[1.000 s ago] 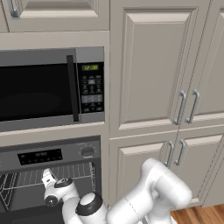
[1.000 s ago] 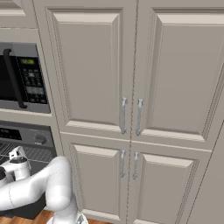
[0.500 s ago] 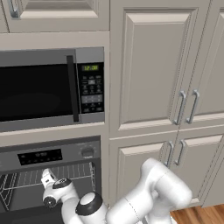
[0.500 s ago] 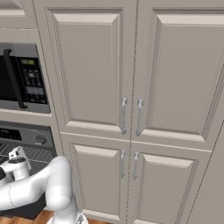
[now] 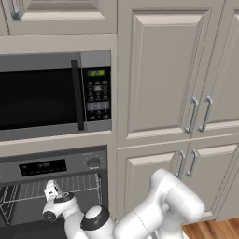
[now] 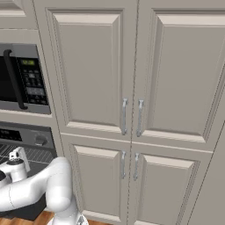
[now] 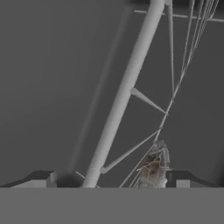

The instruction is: Take the fish from the oven and place it on the plate on the counter.

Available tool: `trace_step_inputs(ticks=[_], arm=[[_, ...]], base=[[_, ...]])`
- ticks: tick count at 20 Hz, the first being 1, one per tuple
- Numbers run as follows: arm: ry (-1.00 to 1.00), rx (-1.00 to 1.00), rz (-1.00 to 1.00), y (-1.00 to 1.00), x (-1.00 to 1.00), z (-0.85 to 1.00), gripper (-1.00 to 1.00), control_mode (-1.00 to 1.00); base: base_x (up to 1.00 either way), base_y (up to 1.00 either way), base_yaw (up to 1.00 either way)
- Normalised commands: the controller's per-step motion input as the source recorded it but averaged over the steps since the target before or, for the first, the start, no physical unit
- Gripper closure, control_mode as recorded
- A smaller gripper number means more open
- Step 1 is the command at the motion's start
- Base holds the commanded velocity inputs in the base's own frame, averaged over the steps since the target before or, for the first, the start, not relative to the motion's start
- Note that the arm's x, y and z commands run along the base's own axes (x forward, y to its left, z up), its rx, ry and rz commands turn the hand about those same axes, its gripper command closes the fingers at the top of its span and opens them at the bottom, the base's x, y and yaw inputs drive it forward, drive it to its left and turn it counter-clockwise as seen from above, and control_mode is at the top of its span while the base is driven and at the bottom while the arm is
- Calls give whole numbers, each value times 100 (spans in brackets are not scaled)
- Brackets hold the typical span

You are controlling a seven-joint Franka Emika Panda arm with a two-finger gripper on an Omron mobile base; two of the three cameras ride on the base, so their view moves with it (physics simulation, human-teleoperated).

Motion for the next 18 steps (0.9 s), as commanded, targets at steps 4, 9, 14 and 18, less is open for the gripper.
trace_step_inputs(ticks=[4, 9, 14, 18], arm=[[-17, 8, -15, 0, 4, -100, -100, -100], [-24, 4, -10, 0, 43, -98, -100, -100], [-29, 1, -1, 2, 84, -88, -100, -100], [-31, 0, 0, 3, 93, -78, -100, -100]], base=[[0, 0, 0], [0, 0, 0], [0, 0, 0], [0, 0, 0]])
